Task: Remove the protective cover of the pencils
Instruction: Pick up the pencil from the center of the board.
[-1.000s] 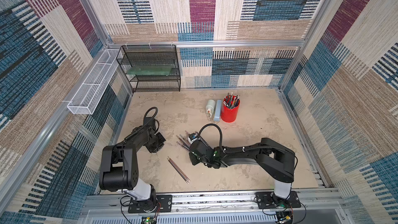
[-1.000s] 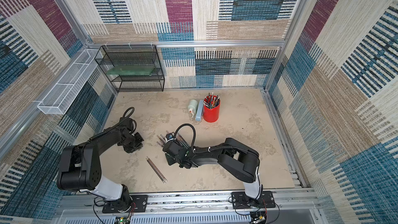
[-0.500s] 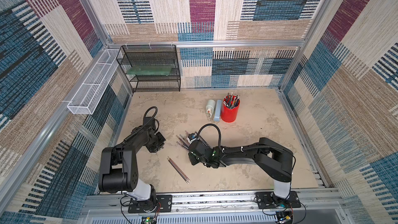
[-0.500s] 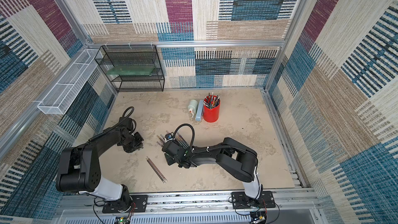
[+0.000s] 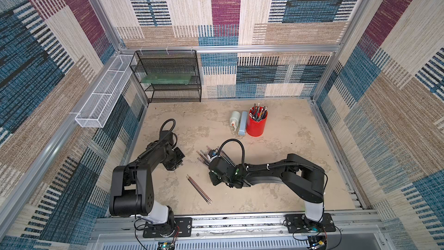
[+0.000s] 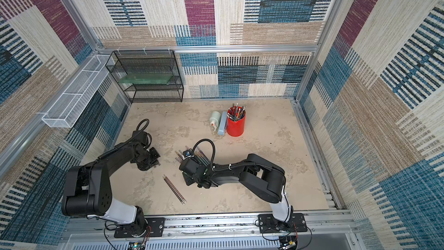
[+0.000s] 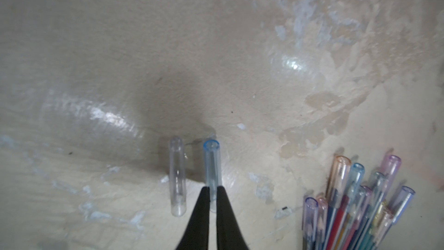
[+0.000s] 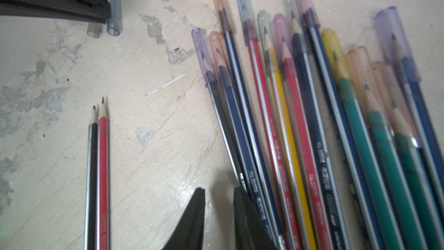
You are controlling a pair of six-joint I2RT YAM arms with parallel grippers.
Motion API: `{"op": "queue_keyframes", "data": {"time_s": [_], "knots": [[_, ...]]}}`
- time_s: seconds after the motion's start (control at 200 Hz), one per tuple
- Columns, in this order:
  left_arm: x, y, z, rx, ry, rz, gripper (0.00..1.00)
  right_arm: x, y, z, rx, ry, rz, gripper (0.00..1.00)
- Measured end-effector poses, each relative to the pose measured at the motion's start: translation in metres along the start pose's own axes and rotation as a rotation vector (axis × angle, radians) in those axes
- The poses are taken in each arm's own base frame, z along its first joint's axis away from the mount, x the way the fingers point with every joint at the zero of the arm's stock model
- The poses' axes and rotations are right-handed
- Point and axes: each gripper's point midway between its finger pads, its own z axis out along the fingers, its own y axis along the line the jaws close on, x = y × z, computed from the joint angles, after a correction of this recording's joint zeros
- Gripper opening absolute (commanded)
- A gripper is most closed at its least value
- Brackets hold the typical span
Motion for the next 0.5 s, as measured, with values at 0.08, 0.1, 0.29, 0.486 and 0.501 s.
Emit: {"op": "queue_keyframes", "data": {"time_s": [0.08,0.1,0.29,0.486,0.501], "knots": [[0.0007,-0.0001,-0.0001,0.004,0.0,0.0,0.12,0.0004,-0.0005,-0.0003,0.002,0.002,-0.001,0.27],[0.0011,0.0001,-0.0005,0.004,0.0,0.0,0.12,0.0002,-0.0005,-0.0006,0.002,0.002,-0.001,0.27],[0.0007,-0.0011,-0.0061,0.015,-0.016,0.003,0.11,-0.0015,-0.0016,-0.0017,0.01,-0.005,-0.004,0.27],[-0.0002,-0.0023,-0.0094,0.022,-0.025,0.005,0.12,-0.0005,-0.004,-0.0019,0.021,0.001,-0.006,0.27],[-0.0002,-0.0024,-0.0095,0.022,-0.026,0.005,0.12,-0.0004,-0.0044,-0.0017,0.023,0.001,-0.008,0.27]]}}
